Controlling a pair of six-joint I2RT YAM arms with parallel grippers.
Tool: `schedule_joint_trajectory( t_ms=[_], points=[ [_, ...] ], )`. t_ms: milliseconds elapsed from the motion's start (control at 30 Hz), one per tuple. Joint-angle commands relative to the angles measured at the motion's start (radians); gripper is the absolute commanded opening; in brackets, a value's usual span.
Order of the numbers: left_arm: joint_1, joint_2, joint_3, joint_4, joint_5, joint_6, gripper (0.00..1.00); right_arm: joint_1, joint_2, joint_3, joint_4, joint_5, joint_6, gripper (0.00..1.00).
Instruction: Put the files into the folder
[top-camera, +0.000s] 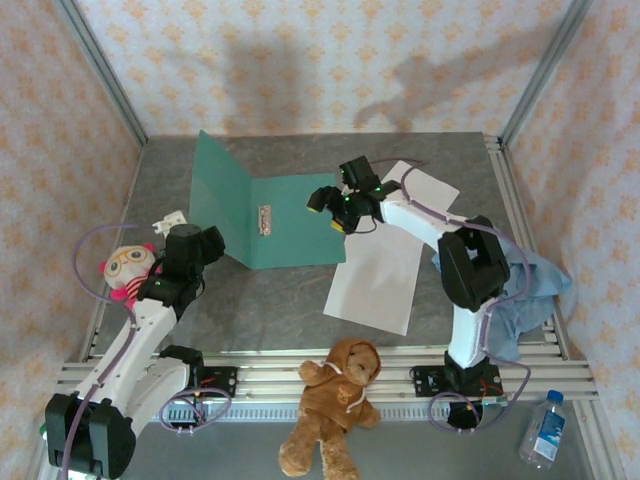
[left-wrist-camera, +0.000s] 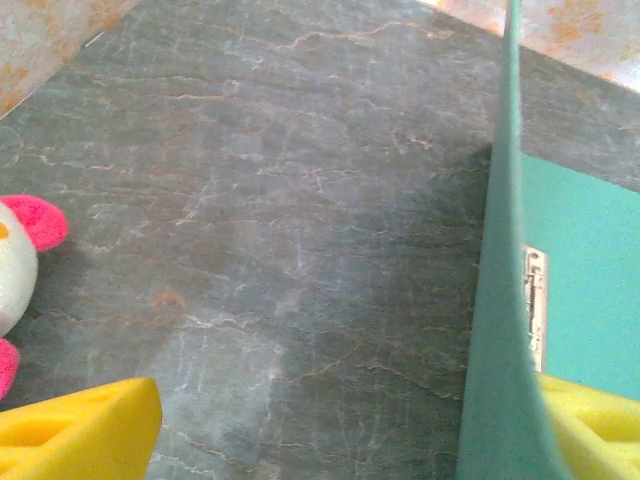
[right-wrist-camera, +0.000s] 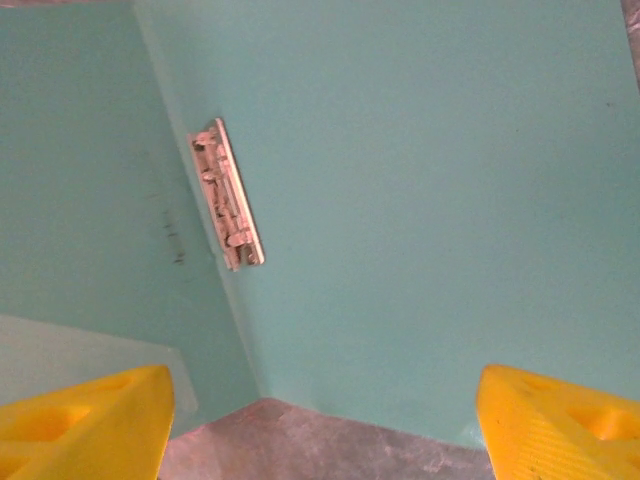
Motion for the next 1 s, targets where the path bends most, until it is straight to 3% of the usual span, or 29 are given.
schedule_joint_trajectory(
  t_ms=[0, 233, 400, 733, 900, 967],
  points=[
    [0.025, 0.027, 0.037, -0.103, -0.03, -0.031, 0.86, 0.003, 0.049, 0.062, 0.013, 0.009, -0.029, 0.79],
    [0.09, 0.11, 0.06, -0.175, -0.007, -0.073, 0.9, 0.003, 0.123, 0.127, -0.011, 0.005, -0.051, 0.79],
    [0.144, 0.183, 0.057, -0.158, 0.102, -0.077, 0.98, 0.002, 0.152, 0.124, -0.002, 0.003, -0.045, 0.79],
    [0.201, 0.294, 0.124, -0.17, 0.2, -0.065, 0.99, 0.002, 0.161, 0.096, 0.023, 0.004, -0.038, 0.79],
    [0.201, 0.302, 0.178, -0.157, 0.333, -0.041, 0.97, 0.003, 0.161, 0.081, 0.027, 0.005, -0.039, 0.79],
    [0.198, 0.315, 0.189, -0.127, 0.407, -0.04, 0.92, 0.003, 0.156, 0.069, 0.032, 0.001, -0.037, 0.79]
  ],
)
